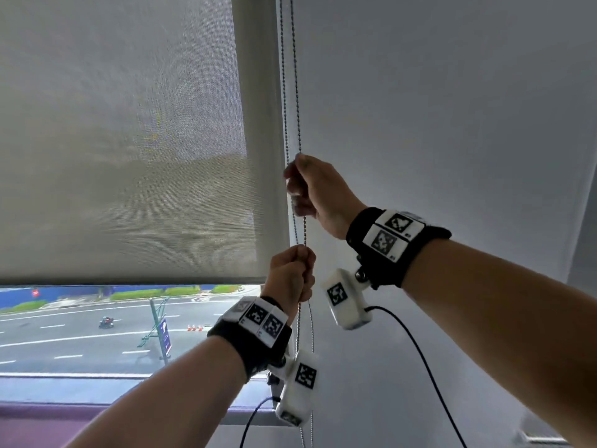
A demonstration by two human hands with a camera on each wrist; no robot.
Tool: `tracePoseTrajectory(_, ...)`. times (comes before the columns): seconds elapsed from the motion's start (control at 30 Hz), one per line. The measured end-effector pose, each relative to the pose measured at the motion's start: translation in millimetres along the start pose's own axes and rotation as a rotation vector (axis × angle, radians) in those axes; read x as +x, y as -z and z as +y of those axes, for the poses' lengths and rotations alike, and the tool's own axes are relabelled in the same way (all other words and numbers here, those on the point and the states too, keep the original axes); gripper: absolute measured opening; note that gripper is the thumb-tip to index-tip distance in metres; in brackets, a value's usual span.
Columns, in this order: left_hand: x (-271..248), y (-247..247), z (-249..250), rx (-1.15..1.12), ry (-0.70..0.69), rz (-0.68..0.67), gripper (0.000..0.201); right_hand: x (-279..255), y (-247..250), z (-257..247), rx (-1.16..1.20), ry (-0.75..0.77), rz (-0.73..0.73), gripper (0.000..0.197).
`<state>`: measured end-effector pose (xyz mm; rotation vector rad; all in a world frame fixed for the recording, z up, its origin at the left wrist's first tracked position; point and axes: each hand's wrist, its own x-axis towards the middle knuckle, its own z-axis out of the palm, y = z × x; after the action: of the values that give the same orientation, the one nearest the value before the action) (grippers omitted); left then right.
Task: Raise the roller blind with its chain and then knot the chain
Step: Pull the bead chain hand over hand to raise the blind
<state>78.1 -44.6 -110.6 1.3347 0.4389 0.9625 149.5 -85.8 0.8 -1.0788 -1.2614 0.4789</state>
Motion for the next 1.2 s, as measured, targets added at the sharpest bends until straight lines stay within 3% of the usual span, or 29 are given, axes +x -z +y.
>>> tracePoseTrajectory(0.17, -2, -2, -1, 0.078, 0.013, -0.079, 0.032, -4, -7, 2, 0.069, -0.020, 0.080, 0.039)
tracePoseTrajectory(0.37, 6, 15, 17, -0.167, 0.098, -0.192, 0.038, -16, -3, 12, 0.097, 0.023, 0.088, 0.038)
tracePoseTrajectory(0.5, 14, 15, 46, -0.218, 0.041, -0.184, 0.037, -32, -2, 33, 0.089, 0.047, 0.108, 0.043)
tracePoseTrajectory(0.8, 24, -16, 106, -0.183, -0.056, -0.298, 0.043, -72, 0, 84, 0.100, -0.117, 0.082, 0.040)
tracePoseTrajectory(1.0, 25, -34, 98, -0.165, -0.094, -0.237, 0.031, -87, -2, 106, 0.128, -0.085, 0.102, 0.042)
tracePoseTrajectory(1.2, 20, -35, 90, -0.089, -0.139, -0.150, 0.034, -88, 2, 118, 0.121, -0.075, 0.030, 0.037)
